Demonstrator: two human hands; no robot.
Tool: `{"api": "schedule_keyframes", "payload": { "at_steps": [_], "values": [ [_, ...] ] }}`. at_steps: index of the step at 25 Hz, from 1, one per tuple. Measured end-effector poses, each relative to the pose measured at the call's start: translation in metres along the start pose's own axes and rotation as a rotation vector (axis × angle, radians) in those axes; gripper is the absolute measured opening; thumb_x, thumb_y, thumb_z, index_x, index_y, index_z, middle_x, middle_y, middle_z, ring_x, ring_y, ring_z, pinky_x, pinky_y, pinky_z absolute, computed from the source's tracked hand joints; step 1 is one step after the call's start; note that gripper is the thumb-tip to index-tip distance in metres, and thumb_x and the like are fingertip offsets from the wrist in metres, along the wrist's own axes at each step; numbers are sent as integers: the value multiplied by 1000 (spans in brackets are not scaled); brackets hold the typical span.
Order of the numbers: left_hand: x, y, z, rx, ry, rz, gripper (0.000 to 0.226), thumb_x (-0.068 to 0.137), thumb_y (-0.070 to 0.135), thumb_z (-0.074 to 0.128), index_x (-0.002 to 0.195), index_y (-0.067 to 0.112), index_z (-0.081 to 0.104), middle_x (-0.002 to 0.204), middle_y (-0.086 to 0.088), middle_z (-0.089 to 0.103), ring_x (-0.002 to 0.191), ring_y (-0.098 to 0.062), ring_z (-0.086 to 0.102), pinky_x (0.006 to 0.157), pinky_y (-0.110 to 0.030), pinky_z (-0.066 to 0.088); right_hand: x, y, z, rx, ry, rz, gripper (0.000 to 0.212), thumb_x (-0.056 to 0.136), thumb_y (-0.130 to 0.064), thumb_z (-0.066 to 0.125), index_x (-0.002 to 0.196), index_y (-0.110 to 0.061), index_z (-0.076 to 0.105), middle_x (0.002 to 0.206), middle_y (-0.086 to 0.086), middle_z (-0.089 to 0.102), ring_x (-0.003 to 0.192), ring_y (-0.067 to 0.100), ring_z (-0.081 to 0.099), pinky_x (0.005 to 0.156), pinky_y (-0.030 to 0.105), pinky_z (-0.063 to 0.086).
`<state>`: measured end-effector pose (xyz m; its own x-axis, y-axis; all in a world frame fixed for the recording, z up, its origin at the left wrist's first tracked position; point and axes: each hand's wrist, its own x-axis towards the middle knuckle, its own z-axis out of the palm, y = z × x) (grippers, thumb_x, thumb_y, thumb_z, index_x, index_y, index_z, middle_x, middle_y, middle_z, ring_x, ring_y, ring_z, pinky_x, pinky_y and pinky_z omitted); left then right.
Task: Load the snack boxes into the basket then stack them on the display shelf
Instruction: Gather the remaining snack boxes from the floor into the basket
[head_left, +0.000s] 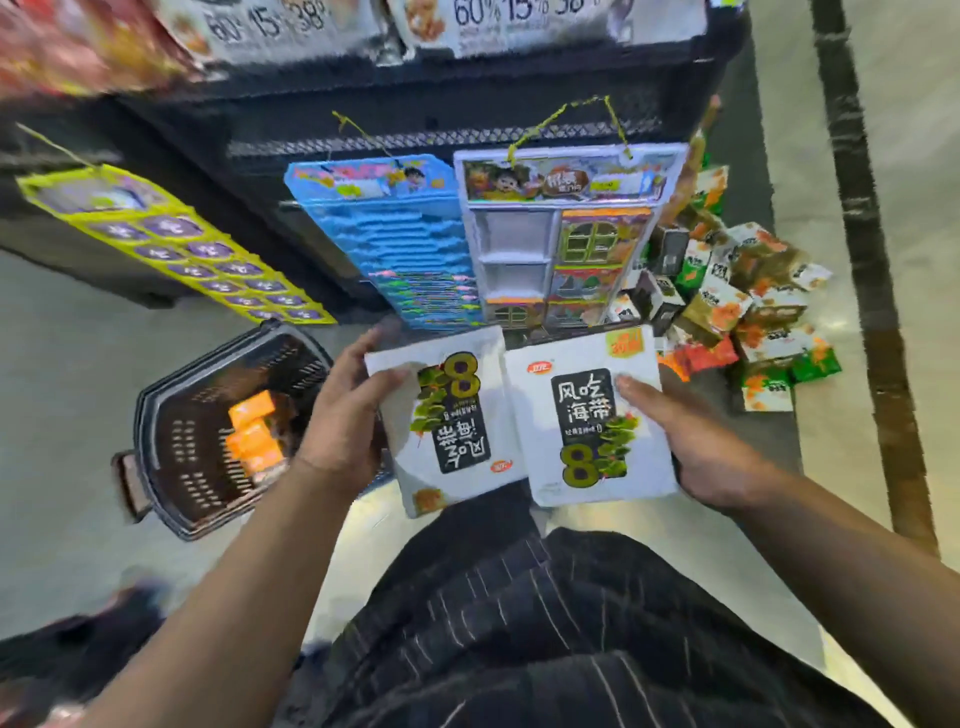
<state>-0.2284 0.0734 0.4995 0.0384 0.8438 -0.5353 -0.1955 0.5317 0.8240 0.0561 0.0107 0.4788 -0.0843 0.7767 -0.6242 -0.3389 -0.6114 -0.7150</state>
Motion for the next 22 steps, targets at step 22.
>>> {"api": "schedule_keyframes", "payload": {
  "at_steps": [22],
  "values": [
    [-133,17,-361,-314,473,159,53,67,11,72,116,21,55,100,0,73,86,-20,70,66,-32,58,39,97,343,-221,-277,25,102,17,-49,97,109,-23,63,103,2,75,89,18,72,81,37,59]
  ]
}}
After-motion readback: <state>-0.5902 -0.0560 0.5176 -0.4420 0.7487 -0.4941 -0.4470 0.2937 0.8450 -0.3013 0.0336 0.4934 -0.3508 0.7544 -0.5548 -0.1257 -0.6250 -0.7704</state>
